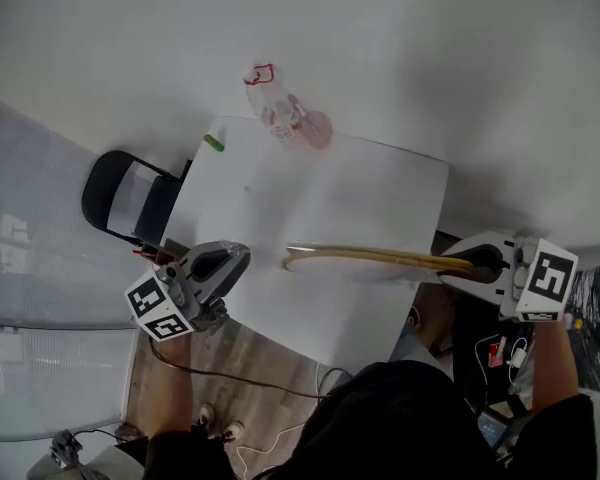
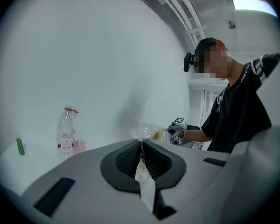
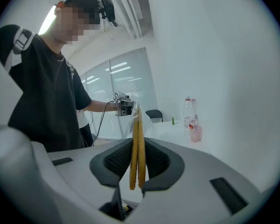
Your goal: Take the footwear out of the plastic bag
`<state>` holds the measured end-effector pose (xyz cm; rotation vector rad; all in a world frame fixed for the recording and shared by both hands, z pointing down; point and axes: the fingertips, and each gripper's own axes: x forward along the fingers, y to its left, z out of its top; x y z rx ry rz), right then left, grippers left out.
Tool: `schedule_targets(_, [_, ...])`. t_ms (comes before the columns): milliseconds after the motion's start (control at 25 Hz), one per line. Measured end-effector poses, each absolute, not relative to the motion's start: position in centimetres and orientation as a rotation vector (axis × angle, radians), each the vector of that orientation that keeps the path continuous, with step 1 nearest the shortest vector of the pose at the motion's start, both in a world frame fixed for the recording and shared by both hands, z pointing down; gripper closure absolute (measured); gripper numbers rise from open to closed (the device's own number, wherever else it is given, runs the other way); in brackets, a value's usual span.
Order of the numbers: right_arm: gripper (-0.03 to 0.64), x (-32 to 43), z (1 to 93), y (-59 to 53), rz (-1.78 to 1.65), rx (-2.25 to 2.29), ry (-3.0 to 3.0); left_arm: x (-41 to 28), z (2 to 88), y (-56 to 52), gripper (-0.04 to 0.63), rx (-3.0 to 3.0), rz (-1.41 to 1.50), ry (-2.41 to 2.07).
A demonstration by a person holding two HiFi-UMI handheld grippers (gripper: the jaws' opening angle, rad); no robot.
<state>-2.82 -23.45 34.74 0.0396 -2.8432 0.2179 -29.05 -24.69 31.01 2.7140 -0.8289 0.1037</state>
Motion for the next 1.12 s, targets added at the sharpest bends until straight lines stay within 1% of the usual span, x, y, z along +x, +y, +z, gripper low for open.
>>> schedule_targets(200, [0.541, -2.5, 35.0, -23.1, 0.207, 0.119, -2.775, -30.7, 33.3, -25.2, 0.572, 2.679, 0.132, -0.880])
schedule_targets(440, [0.543, 1.1, 35.2, -22.6, 0.274, 0.230, -2.705, -31.8, 36.5, -25.8, 0.571, 2.607, 0.202, -0.956])
schedule_targets(800, [0.543, 9.0, 33.5, -21.1, 0.313, 0.435, -2.639, -29.4, 41.1, -28.1, 0.571, 2.575, 0.278, -0.897])
schedule_targets(1120, [0.543, 14.9, 31.8, -19.8, 0.371, 0.607, -2.572, -27.8, 45.7, -28.7, 0.571, 2.547, 0.417, -0.843])
